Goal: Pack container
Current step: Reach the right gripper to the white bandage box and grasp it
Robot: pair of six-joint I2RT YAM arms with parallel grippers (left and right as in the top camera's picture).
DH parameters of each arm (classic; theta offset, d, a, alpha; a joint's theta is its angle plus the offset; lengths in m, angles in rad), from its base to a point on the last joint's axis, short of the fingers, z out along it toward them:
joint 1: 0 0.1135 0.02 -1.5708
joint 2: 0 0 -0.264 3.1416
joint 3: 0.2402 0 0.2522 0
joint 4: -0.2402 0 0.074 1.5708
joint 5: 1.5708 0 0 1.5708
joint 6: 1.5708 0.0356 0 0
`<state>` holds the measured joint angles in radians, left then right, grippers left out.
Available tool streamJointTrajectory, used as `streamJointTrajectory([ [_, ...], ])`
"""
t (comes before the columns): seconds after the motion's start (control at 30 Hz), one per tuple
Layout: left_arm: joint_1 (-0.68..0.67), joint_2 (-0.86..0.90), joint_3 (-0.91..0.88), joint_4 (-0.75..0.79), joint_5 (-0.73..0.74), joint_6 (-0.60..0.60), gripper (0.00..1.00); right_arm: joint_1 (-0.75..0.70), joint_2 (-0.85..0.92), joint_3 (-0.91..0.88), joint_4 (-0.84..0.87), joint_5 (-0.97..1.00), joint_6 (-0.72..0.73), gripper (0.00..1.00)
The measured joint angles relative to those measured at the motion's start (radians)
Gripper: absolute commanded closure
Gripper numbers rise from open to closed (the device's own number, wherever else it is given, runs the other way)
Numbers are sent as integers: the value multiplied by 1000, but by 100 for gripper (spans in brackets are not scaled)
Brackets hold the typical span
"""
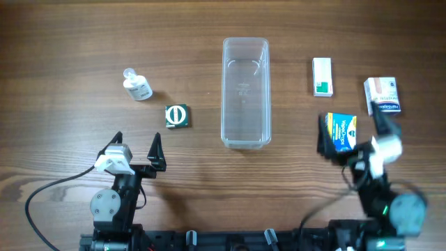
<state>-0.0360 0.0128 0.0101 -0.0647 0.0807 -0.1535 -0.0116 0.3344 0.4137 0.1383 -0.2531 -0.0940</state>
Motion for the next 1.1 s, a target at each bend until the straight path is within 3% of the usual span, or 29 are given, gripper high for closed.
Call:
streamJointTrajectory([
  [0.27, 0, 1, 0, 0, 0, 0, 0, -19, 788, 758, -734, 87, -69, 0],
  [0.37, 0, 1, 0, 0, 0, 0, 0, -20, 970, 925, -881, 85, -69, 0],
  [0.53, 0, 1, 0, 0, 0, 0, 0, -44, 1121, 966, -927, 143, 32, 0],
  [0.7, 0, 1, 0, 0, 0, 0, 0, -174, 1177, 966, -954, 204, 163, 0],
  [1.1, 0, 1, 0, 0, 0, 0, 0, -351, 1384, 974, -729, 383, -104, 0],
])
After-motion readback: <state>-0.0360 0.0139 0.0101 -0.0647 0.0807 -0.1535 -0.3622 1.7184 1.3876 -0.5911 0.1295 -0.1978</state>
